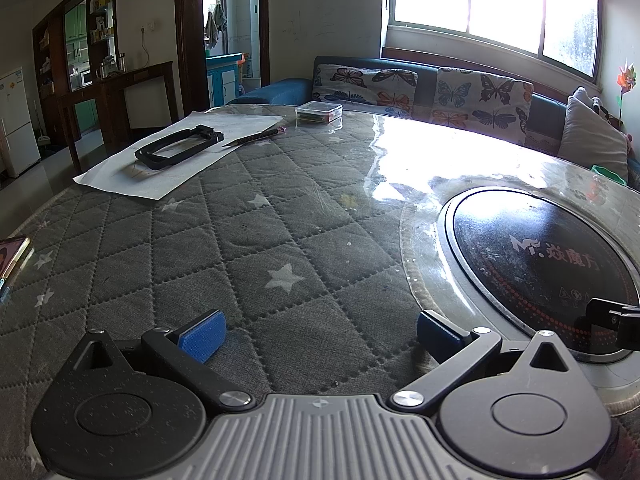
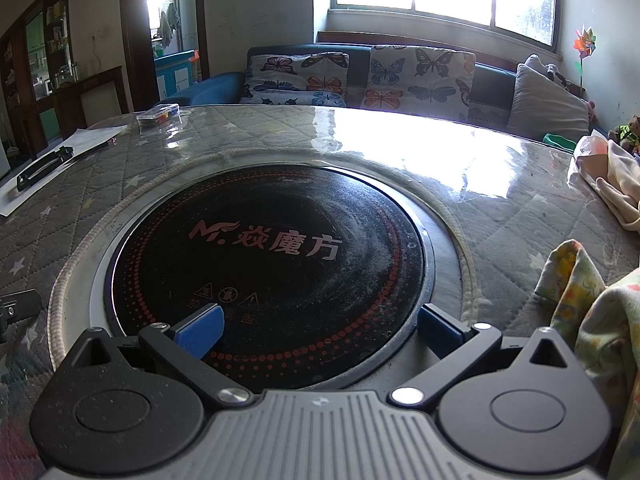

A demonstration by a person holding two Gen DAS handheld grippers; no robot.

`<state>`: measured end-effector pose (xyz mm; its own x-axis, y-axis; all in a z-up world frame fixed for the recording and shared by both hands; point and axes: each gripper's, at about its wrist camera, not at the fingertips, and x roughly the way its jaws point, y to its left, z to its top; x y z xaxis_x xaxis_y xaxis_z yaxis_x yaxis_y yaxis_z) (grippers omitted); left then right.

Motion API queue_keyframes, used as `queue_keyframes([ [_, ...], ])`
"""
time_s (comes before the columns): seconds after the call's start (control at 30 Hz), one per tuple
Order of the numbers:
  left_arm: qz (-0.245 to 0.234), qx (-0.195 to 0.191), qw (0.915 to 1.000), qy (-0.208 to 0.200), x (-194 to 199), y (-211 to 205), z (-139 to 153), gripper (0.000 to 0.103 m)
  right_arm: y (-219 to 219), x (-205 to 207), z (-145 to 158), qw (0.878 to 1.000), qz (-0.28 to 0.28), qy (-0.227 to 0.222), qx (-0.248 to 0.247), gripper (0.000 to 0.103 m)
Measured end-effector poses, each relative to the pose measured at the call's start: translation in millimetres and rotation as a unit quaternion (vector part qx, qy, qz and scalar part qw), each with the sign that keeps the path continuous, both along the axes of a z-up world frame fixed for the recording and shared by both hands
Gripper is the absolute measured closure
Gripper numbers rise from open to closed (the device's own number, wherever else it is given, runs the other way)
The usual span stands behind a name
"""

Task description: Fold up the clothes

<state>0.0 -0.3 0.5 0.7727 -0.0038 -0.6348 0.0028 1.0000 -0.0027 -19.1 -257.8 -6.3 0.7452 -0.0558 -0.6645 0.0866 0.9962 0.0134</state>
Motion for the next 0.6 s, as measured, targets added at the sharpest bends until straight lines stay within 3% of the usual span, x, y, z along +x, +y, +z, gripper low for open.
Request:
queue_keyframes([
  [0.6,0.003,0.008,1.0000,0.000,1.2,-0.4,-1.5,0.000,0.5,0.4,0.7,1.000,0.001,0.001,0.001,0.000],
])
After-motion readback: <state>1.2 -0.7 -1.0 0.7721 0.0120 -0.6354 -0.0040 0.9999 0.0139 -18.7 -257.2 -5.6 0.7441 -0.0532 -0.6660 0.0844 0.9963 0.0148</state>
